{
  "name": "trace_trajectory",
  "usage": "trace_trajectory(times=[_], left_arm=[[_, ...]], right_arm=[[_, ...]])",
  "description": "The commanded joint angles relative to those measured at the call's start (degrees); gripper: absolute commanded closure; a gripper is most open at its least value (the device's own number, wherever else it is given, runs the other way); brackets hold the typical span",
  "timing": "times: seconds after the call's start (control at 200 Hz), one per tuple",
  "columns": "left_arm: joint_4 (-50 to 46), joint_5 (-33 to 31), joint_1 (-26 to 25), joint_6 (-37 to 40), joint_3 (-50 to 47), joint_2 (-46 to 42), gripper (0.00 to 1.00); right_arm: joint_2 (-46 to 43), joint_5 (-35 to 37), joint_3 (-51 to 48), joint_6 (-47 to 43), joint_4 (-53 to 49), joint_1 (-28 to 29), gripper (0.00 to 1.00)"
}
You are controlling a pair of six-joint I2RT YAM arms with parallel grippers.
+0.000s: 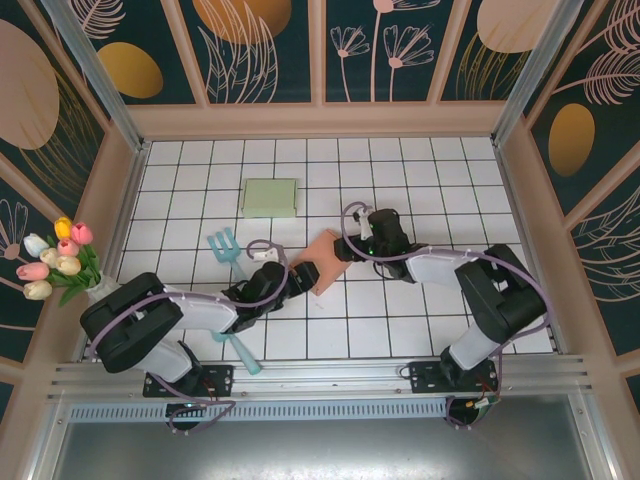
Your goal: Fold the paper box
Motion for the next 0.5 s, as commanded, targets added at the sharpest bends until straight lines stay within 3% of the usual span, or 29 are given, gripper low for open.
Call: trace_trajectory(times=[0.0, 0.25, 0.39, 0.495], left_arm=[[0.83, -0.92, -0.29, 0.12, 3.04, 2.18, 0.21], [-5.13, -4.49, 0.05, 6.47, 15.06, 6.80, 0.26], [-12.03, -5.91, 1.72, 13.31, 28.32, 13.42, 0.26], [-14.05, -4.28, 3.50, 16.74, 37.75, 19.43, 0.25]], right_arm=[[1.94, -3.07, 1.53, -0.27, 2.88, -0.34, 0.28], [2.64, -3.89, 0.99, 4.07, 4.03, -2.85, 0.36], [0.93, -0.48, 1.37, 7.95, 4.17, -4.86, 0.45], [1.00, 1.32, 2.40, 9.43, 4.95, -5.98, 0.46]])
